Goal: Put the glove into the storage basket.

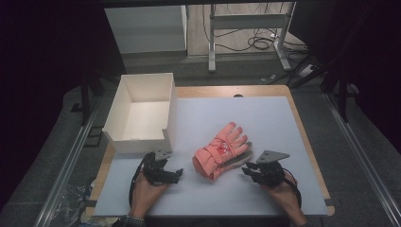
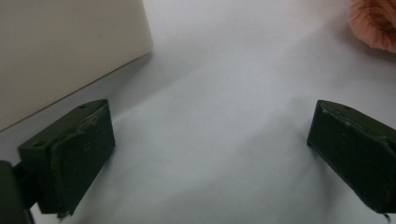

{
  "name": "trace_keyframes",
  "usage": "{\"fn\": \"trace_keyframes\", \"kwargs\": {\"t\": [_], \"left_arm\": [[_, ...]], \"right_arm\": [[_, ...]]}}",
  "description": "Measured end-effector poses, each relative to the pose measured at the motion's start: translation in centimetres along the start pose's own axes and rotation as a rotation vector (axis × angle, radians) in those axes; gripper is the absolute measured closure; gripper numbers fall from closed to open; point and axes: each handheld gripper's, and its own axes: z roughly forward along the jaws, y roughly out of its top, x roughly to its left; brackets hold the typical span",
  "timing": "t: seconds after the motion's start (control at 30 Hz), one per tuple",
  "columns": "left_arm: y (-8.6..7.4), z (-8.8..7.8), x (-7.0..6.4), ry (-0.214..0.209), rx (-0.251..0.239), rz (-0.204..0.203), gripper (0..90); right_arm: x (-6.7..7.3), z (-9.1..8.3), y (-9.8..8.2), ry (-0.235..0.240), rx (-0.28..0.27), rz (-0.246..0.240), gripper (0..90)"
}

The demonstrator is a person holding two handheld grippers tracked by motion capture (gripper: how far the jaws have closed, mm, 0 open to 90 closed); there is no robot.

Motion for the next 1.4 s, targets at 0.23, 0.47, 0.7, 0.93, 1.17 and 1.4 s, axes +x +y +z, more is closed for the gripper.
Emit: {"fn": "trace_keyframes", "kwargs": {"t": [0.23, 0.47, 0.7, 0.93, 1.17, 1.4], "left_arm": [[0.7, -0.6, -0.2, -0.062, 0.006, 0.012, 2.6], [2.3, -2.1, -0.8, -0.12, 0.019, 0.045, 1.2], [4.1, -3.2, -1.4, -0.182, 0.021, 0.072, 0.0], [6.1, -4.1, -2.6, -0.214, 0.017, 0.116, 0.0], [8.8, -4.0, -4.3, -0.229, 0.022, 0.177, 0.0], [11.2, -1.9, -5.6, -0.255, 0.037, 0.21, 0.0]], "right_arm": [[-2.0, -1.0, -0.9, -0.077, 0.001, 0.051, 59.6], [-3.5, -1.5, -1.6, -0.157, 0.011, 0.057, 46.8], [-4.6, -1.7, -2.2, -0.207, 0.017, 0.077, 35.1], [-5.4, -1.4, -2.3, -0.201, 0.037, 0.119, 23.7], [-5.4, -1.4, -2.4, -0.195, 0.04, 0.117, 22.3], [-5.4, -1.4, -2.4, -0.195, 0.036, 0.115, 22.2]]}}
